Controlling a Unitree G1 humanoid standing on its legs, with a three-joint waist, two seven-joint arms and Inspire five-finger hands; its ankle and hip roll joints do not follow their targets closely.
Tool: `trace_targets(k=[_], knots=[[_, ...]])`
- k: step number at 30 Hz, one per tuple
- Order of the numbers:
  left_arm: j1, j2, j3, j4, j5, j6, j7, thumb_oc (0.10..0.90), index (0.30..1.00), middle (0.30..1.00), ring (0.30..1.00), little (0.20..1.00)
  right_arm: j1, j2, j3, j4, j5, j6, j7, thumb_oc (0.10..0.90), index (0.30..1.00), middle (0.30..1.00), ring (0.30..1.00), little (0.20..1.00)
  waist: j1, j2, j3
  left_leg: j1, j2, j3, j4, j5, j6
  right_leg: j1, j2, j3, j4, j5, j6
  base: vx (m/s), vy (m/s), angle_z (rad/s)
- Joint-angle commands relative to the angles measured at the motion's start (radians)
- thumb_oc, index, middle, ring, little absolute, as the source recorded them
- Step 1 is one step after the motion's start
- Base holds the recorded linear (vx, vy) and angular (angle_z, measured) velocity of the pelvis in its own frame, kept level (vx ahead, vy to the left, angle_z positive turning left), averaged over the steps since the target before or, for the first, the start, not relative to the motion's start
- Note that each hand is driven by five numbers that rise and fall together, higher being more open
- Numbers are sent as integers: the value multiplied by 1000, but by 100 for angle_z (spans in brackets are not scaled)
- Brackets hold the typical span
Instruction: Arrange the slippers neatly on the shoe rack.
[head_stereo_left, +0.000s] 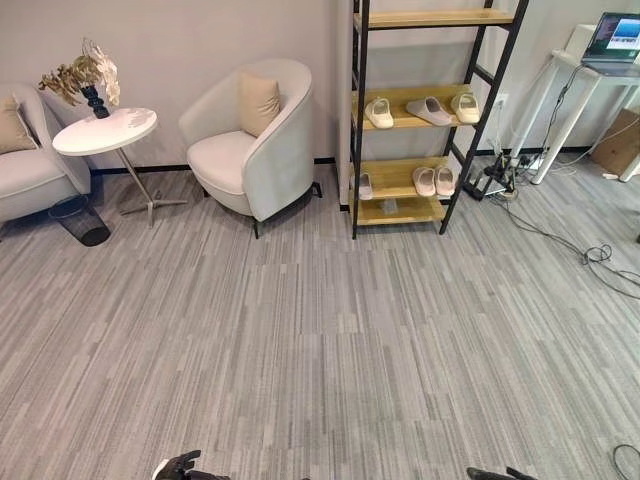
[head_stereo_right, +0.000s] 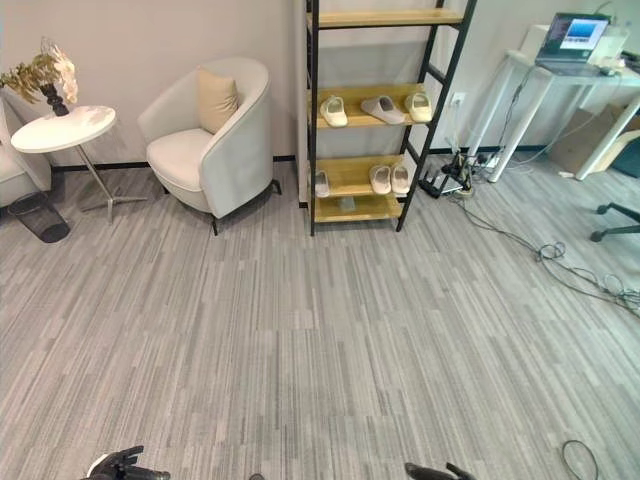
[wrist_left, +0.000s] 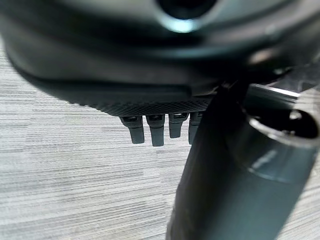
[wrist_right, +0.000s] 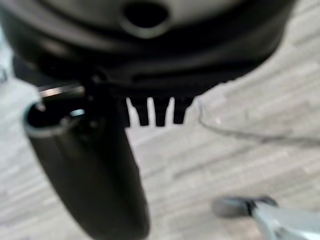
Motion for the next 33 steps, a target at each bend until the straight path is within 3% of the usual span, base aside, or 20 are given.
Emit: trace_targets(k=[1, 9, 15, 16, 17, 18, 20, 21, 23, 24, 26, 27, 28, 30, 33], knots=[[-41, 21, -17, 11, 52, -29, 41, 800, 900, 900, 900, 900, 31, -40, -6, -30, 8, -38, -36, 800, 900, 900, 900, 900, 3, -3, 20, 41, 40, -12, 3, -104, -48, -88, -59, -37, 76, -31, 88, 0, 0, 0], [-34, -33, -45, 19, 56, -19, 38, 800, 900, 900, 900, 900, 62, 29, -1, -21, 45, -30, -30, 800, 900, 900, 900, 900, -9, 2, 28, 44, 50, -7, 3, -102, -52, -81, -49, -32, 77, -47, 81, 23, -52, -2], [-51, -109, -129, 3, 82, -18, 37, 800, 900, 900, 900, 900, 65, 87, 40, -40, 66, -32, -20, 800, 900, 900, 900, 900, -26, 8, 53, 48, 74, 7, 7, -94, -65, -90, -32, -6, 82, -62, 66, 42, -119, -7], [-58, -120, -150, -2, 90, -18, 34, 800, 900, 900, 900, 900, 60, 91, 50, -46, 63, -34, -16, 800, 900, 900, 900, 900, -32, 2, 65, 32, 82, 19, 60, -112, -72, -93, -32, 2, 85, -64, 61, 13, -191, -9], [-64, -132, -200, -21, 122, -20, 31, 800, 900, 900, 900, 900, 61, 91, 77, -57, 42, -32, -12, 800, 900, 900, 900, 900, -40, -16, 94, -29, 98, 48, 239, -160, -89, -94, -39, 17, 91, -75, 47, 10, -191, -9], [-64, -132, -201, -21, 123, -20, 31, 800, 900, 900, 900, 900, 61, 91, 77, -57, 42, -32, -12, 800, 900, 900, 900, 900, -39, -14, 93, -36, 100, 47, 251, -166, -90, -96, -37, 17, 92, -75, 47, 14, -211, -17], [-96, -137, -277, -79, 162, -24, 42, 800, 900, 900, 900, 900, 49, 82, 120, -77, 7, -23, -15, 800, 900, 900, 900, 900, -31, -32, 158, -181, 125, 61, 533, -99, -105, -67, -47, 28, 103, -99, 23, 80, -200, -25], [-96, -137, -277, -79, 162, -24, 42, 800, 900, 900, 900, 900, 49, 82, 119, -77, 7, -23, -15, 800, 900, 900, 900, 900, -31, -29, 158, -187, 128, 59, 541, -103, -105, -69, -44, 27, 104, -99, 23, 119, -158, -7], [-110, -139, -310, -112, 171, -31, 48, 800, 900, 900, 900, 900, 50, 68, 125, -65, -9, -20, -22, 800, 900, 900, 900, 900, -14, -25, 184, -294, 90, 54, 527, -114, -85, -39, -38, 41, 87, -120, 23, 171, -43, -8], [-104, -139, -309, -123, 172, -34, 49, 800, 900, 900, 900, 900, 62, 68, 129, -62, -20, -21, -23, 800, 900, 900, 900, 900, -2, -20, 184, -311, 69, 49, 456, -110, -76, -24, -28, 49, 72, -128, 26, 285, 2, -14], [-84, -135, -295, -124, 165, -38, 56, 800, 900, 900, 900, 900, 75, 70, 148, -68, -46, -25, -26, 800, 900, 900, 900, 900, 30, -4, 185, -322, 40, 13, 272, -28, -75, 19, 0, 72, 45, -147, 31, 387, 19, -16], [-84, -133, -288, -117, 161, -36, 58, 800, 900, 900, 900, 900, 69, 67, 153, -76, -54, -24, -28, 800, 900, 900, 900, 900, 47, -2, 185, -361, 35, -5, 198, -13, -78, 41, 12, 84, 34, -158, 34, 558, 29, -29], [-60, -135, -265, -80, 161, -31, 56, 800, 900, 900, 900, 900, 48, 64, 163, -78, -74, -24, -24, 800, 900, 900, 900, 900, 70, -17, 164, -344, 22, -45, 101, 5, -71, 77, 24, 133, 19, -176, 42, 528, 39, -33], [-44, -131, -247, -37, 184, -19, 60, 800, 900, 900, 900, 900, 44, 66, 173, -95, -90, -26, -21, 800, 900, 900, 900, 900, 72, -26, 143, -370, 10, -52, 165, 33, -60, 89, 13, 144, 23, -185, 46, 503, 94, -88], [-31, -123, -230, -12, 198, -11, 52, 800, 900, 900, 900, 900, 24, 82, 193, -123, -108, -24, -16, 800, 900, 900, 900, 900, 83, -53, 117, -360, -2, -25, 214, -3, -36, 80, -16, 165, 88, -193, 59, 439, 138, -77]])
